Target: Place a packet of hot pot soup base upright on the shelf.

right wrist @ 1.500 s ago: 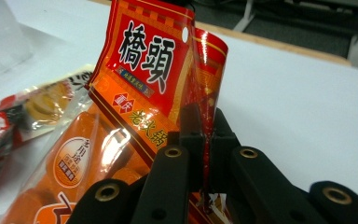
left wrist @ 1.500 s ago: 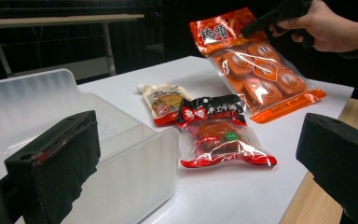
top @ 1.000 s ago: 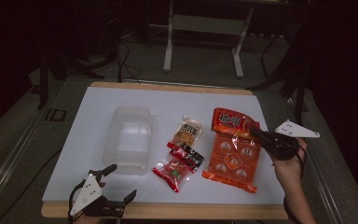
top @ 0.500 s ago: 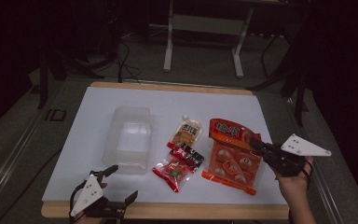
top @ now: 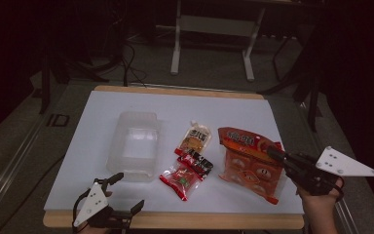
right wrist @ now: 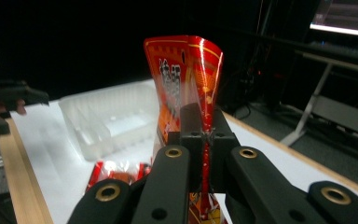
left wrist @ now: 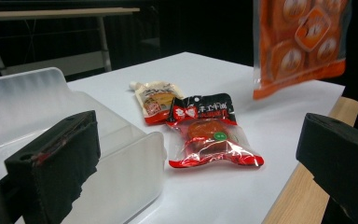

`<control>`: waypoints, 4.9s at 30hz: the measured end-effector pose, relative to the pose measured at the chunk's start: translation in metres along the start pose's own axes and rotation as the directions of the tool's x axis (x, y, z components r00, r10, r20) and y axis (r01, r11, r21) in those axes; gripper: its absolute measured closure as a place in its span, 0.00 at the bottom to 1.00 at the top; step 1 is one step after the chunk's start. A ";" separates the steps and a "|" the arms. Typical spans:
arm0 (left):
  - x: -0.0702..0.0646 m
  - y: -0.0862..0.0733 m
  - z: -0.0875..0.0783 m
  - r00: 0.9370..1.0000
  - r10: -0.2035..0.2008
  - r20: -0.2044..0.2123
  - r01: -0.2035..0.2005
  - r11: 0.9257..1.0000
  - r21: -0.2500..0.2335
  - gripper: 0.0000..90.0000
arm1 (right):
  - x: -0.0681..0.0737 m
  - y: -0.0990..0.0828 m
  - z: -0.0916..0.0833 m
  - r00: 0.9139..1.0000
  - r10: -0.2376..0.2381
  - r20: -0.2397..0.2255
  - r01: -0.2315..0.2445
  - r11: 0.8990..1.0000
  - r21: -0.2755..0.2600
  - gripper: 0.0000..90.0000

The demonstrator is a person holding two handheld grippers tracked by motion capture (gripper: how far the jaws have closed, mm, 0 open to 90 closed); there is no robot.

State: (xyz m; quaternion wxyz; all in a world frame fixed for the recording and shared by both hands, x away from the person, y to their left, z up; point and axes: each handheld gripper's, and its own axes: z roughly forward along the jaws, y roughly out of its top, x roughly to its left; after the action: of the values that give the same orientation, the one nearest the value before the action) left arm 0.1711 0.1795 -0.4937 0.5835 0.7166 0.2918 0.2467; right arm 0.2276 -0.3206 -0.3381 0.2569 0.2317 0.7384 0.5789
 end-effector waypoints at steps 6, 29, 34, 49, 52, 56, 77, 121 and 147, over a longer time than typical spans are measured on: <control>-0.004 0.011 0.003 0.999 0.019 0.030 -0.019 1.000 -0.012 0.00 | 0.003 0.021 -0.005 0.999 -0.038 -0.001 0.038 0.999 -0.028 0.99; 0.000 0.077 0.039 0.975 0.062 0.213 -0.055 0.998 -0.040 0.00 | 0.029 0.046 0.026 0.990 -0.049 -0.130 0.041 0.997 -0.064 0.99; -0.002 0.085 0.053 0.965 0.044 0.257 -0.032 0.998 -0.050 0.00 | 0.033 0.051 0.030 0.988 -0.057 -0.144 0.047 0.996 -0.073 0.99; -0.002 0.104 0.093 0.927 0.027 0.373 -0.011 0.999 -0.045 0.00 | 0.045 0.059 0.041 0.978 -0.074 -0.195 0.055 0.994 -0.098 0.99; -0.004 0.108 0.097 0.916 0.037 0.400 -0.018 0.999 -0.051 0.06 | 0.048 0.061 0.043 0.976 -0.077 -0.204 0.057 0.993 -0.103 0.99; -0.006 0.113 0.103 0.890 0.041 0.453 -0.015 0.998 -0.060 0.07 | 0.051 0.062 0.046 0.972 -0.084 -0.219 0.061 0.992 -0.107 0.99; -0.010 0.118 0.127 0.771 0.018 0.636 0.009 0.999 -0.039 0.63 | 0.063 0.063 0.055 0.959 -0.093 -0.268 0.065 0.992 -0.111 0.99; 0.005 0.150 0.102 0.882 0.059 0.467 -0.014 0.995 -0.101 0.79 | 0.034 0.056 0.046 0.987 -0.018 -0.162 -0.009 0.986 -0.165 0.34; 0.096 0.151 0.062 0.997 -0.018 0.069 0.034 0.972 -0.234 0.79 | 0.027 0.020 0.050 0.987 0.070 -0.142 -0.086 0.990 -0.112 0.13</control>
State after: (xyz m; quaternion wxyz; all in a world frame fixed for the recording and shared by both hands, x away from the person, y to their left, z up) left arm 0.3019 0.1817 -0.3566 0.6767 0.6465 0.2504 0.2476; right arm 0.2406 -0.2623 -0.3315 0.1958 0.2042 0.7093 0.6457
